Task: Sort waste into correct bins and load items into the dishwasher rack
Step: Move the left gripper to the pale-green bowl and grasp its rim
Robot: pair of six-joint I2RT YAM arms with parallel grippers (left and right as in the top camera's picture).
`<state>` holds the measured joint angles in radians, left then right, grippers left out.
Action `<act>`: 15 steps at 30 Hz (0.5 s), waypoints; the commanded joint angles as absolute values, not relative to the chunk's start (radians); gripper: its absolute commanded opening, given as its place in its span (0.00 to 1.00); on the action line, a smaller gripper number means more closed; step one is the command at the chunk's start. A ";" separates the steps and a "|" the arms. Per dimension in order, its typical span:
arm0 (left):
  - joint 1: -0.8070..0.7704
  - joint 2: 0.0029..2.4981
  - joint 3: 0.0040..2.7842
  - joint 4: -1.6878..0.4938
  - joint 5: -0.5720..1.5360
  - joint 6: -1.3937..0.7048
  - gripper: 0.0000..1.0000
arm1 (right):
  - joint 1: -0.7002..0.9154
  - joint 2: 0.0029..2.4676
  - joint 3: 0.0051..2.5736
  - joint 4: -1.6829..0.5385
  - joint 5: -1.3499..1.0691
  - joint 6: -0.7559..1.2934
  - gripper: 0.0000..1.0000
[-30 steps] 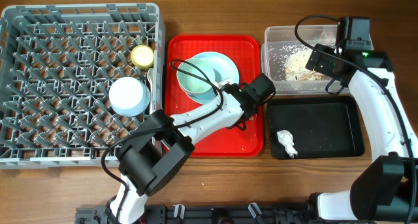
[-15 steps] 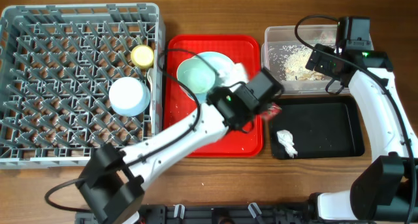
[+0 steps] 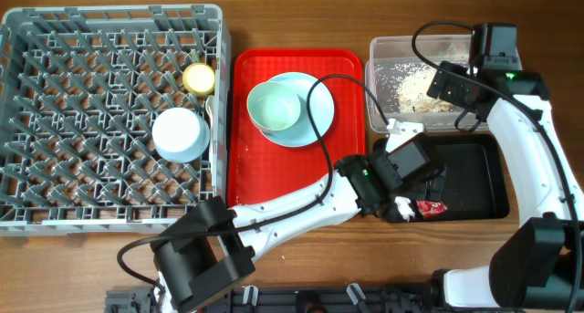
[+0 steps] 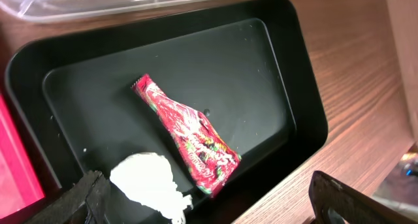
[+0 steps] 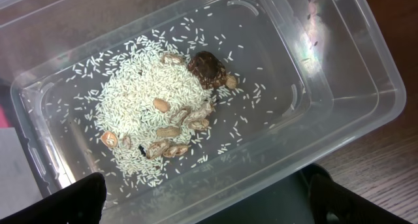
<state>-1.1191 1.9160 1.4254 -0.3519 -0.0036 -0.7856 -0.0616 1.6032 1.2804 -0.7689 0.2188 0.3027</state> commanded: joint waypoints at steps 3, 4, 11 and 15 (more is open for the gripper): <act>-1.055 1.802 1.430 -0.358 -0.007 -0.583 0.99 | -0.064 1.614 1.289 -0.766 0.239 0.315 1.00; -1.029 1.773 1.430 -0.375 -0.021 -0.583 0.98 | -0.064 1.614 1.289 -0.766 0.239 0.315 1.00; -0.691 1.573 1.430 -0.664 -0.095 -0.583 0.61 | -0.064 1.614 1.289 -0.766 0.238 0.315 1.00; -0.542 1.594 1.424 -0.722 -0.095 -0.583 0.47 | -0.064 1.614 1.289 -0.766 0.239 0.315 1.00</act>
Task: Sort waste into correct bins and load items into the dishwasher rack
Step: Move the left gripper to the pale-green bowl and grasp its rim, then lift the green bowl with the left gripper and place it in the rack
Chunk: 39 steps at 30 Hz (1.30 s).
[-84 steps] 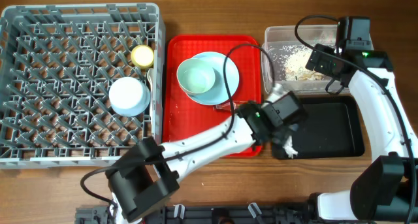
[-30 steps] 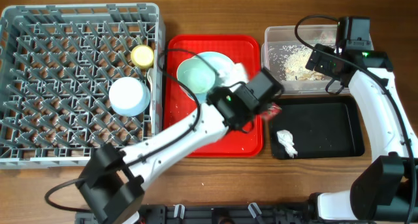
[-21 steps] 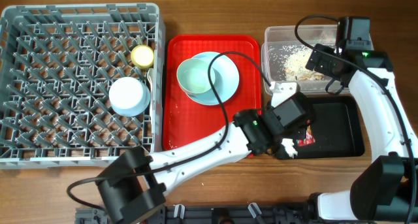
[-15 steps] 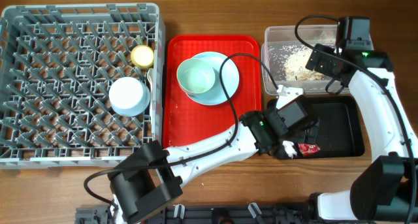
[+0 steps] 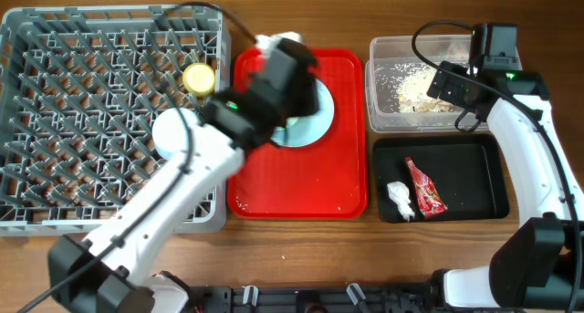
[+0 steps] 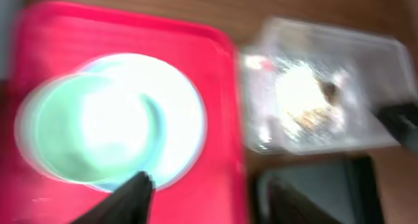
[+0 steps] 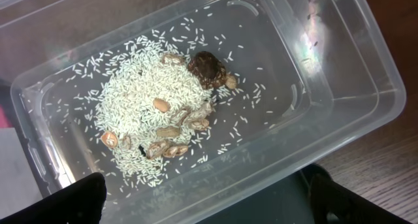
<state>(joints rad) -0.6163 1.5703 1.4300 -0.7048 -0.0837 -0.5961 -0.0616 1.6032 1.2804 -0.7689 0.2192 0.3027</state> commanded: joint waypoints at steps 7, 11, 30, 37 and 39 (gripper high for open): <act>-0.444 1.743 1.424 -0.758 -0.171 -0.616 0.44 | -0.064 1.614 1.289 -0.766 0.238 0.315 1.00; -0.418 1.812 1.424 -0.772 -0.175 -0.621 0.44 | -0.064 1.614 1.289 -0.766 0.239 0.315 1.00; -0.430 1.933 1.427 -0.768 -0.199 -0.636 0.04 | -0.064 1.614 1.289 -0.766 0.239 0.315 1.00; -0.414 1.709 1.503 -0.770 -0.298 -0.631 0.04 | -0.064 1.614 1.289 -0.766 0.238 0.315 1.00; -0.398 1.634 1.507 -0.759 -0.366 -0.576 0.04 | -0.064 1.614 1.289 -0.766 0.239 0.315 0.99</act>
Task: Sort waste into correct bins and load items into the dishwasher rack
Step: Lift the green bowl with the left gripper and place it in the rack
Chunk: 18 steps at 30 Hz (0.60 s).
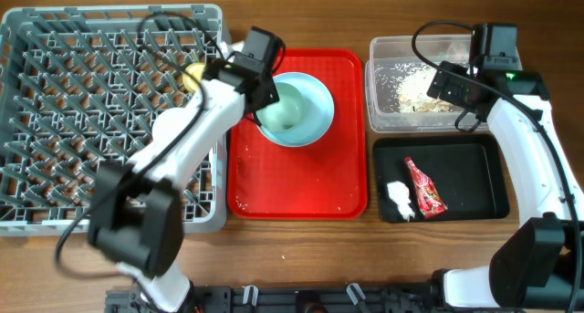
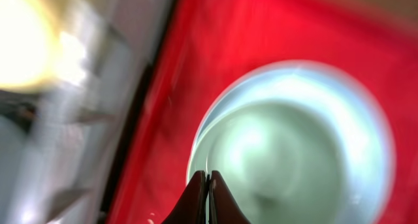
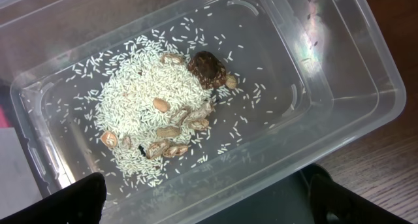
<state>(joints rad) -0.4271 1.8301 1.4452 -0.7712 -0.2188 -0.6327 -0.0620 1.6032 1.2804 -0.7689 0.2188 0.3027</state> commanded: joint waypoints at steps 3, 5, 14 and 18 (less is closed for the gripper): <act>-0.349 1.509 1.507 -0.774 -0.350 -0.505 0.10 | -0.064 1.614 1.289 -0.766 0.239 0.315 1.00; -0.318 1.476 1.507 -0.834 -0.186 -0.504 0.47 | -0.064 1.614 1.289 -0.766 0.239 0.315 1.00; -0.345 1.724 1.466 -0.856 -0.044 -0.439 0.41 | -0.064 1.614 1.289 -0.766 0.239 0.315 1.00; -0.349 1.876 1.466 -0.820 -0.042 -0.433 0.40 | -0.064 1.614 1.289 -0.766 0.238 0.315 1.00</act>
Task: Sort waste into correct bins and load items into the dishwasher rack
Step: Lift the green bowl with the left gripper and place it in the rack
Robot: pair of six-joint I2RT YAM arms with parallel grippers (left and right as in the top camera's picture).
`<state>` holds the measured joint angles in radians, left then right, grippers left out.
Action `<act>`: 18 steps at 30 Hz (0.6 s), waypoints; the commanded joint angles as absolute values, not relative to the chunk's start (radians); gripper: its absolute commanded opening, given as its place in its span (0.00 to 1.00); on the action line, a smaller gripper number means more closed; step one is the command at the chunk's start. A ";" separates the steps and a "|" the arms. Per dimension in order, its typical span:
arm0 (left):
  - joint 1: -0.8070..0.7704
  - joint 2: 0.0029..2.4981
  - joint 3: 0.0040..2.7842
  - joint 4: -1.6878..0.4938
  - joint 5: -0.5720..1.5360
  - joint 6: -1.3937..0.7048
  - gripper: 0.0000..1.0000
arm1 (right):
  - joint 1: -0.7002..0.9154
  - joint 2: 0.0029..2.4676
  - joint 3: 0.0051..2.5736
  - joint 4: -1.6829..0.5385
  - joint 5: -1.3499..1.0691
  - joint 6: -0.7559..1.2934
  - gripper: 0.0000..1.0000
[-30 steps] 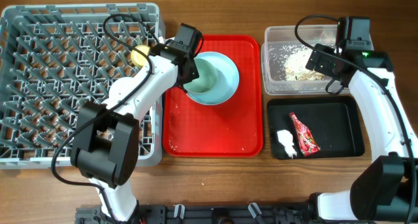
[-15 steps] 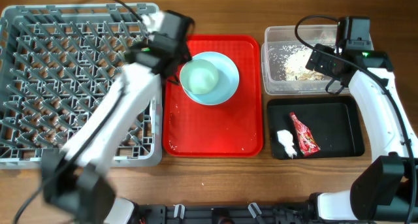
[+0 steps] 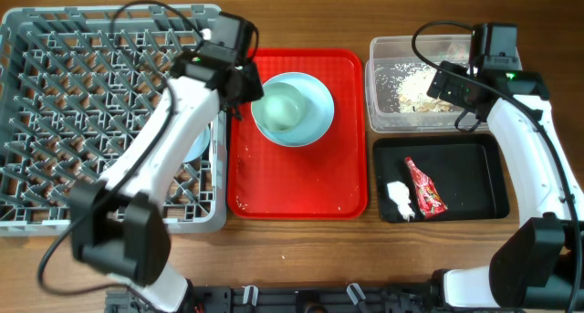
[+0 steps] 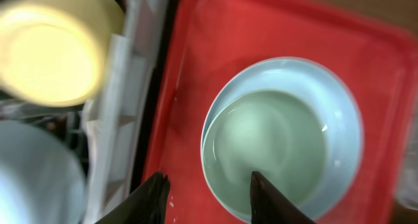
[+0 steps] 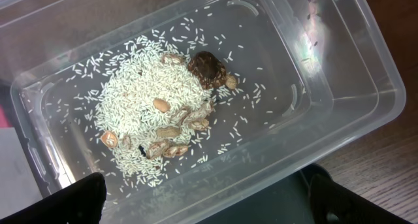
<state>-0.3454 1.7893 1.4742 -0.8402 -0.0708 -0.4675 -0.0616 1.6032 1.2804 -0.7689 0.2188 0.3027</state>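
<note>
On the red tray (image 3: pixel 297 181) a pale green bowl (image 4: pixel 268 152) sits in a light blue plate (image 4: pixel 343 129). My left gripper (image 4: pixel 209 198) hovers open over the bowl's left rim, one finger over the tray and the other over the bowl. In the overhead view the left gripper (image 3: pixel 245 83) is at the tray's left edge, beside the grey dishwasher rack (image 3: pixel 82 94). The rack holds a yellow cup (image 4: pixel 52 54) and a pale blue bowl (image 4: pixel 29 175). Open and empty, my right gripper (image 5: pixel 209 208) hangs over the clear bin (image 5: pixel 339 87) of rice and peanuts.
A black bin (image 3: pixel 484 167) at the front right holds a red wrapper (image 3: pixel 424 187) and a white crumpled tissue (image 3: pixel 399 196). The clear bin (image 3: pixel 383 112) stands behind it. The rack's wall runs right along the tray's left edge.
My left gripper was shut at the bowl's left rim; now it is open, straddling that rim, and sits slightly further left. Bowl, plate and right arm have not moved.
My left gripper was open over the black bin, with the wrapper and tissue lying inside. Then it was over the plate and bowl on the red tray. Then it was shut at the bowl's left edge, and now it is open there. The right arm stayed over the clear bin.
</note>
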 commanded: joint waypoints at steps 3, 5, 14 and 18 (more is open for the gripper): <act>-0.349 1.943 1.466 -0.797 -0.042 -0.433 0.39 | -0.064 1.614 1.289 -0.766 0.239 0.315 1.00; -0.350 1.971 1.466 -0.783 -0.042 -0.433 0.37 | -0.064 1.614 1.289 -0.766 0.238 0.315 1.00; -0.350 2.016 1.444 -0.743 -0.041 -0.434 0.14 | -0.064 1.614 1.289 -0.766 0.238 0.315 1.00; -0.353 2.016 1.439 -0.743 -0.018 -0.434 0.18 | -0.064 1.614 1.289 -0.766 0.239 0.315 1.00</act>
